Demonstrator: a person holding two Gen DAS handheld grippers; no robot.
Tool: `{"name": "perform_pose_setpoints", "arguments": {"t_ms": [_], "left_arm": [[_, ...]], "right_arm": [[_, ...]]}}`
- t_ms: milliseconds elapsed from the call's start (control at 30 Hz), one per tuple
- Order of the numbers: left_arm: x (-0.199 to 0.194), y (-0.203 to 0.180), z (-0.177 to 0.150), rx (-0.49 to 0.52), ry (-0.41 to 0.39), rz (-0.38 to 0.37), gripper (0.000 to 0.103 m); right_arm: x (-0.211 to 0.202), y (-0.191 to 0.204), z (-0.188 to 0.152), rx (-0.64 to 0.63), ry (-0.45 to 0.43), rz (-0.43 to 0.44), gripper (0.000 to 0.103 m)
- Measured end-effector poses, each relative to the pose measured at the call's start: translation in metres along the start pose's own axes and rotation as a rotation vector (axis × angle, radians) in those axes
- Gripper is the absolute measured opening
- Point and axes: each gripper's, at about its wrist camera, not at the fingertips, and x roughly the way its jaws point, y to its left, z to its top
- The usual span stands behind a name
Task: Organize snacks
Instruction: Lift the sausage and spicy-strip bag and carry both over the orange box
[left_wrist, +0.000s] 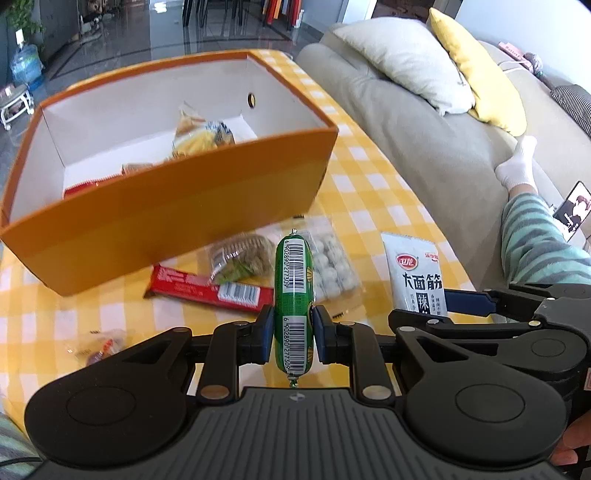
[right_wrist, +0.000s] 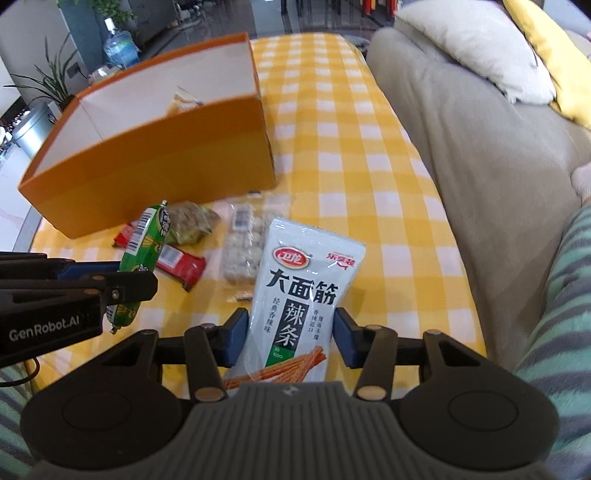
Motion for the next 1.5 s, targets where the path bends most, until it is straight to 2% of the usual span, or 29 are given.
{"name": "perform_pose_setpoints", "arguments": {"t_ms": [500,667,967,1267,1500], "left_arm": [[-0.036,0.015,0.023,-0.004,-0.113,0.021,0.024],[-0.051,0.025,0.038,-0.005,-0.162,0.029,0.024],[-0.069,0.050,0.077,0.000,-0.232,0.094,0.024],[-0.069,0.075,0.110,0.017,-0.247,0.170,0.024],[-0.053,0.102,0.134,0.005,-0.209,0.222,0.024]], "right_arm": [[-0.036,0.024,0.031,-0.118,-0.150,0.049,0.047],[-0.047,0.037,0.055,-0.189,-0.209,0.071,0.047],[-0.061,0.068,0.108,-0.296,-0.315,0.095,0.047],[-0.055,0.100,0.152,-0.357,-0.370,0.110,0.047],[-0.030,0.121,0.179,-0.428,-0.378,0.078,0.047]]}}
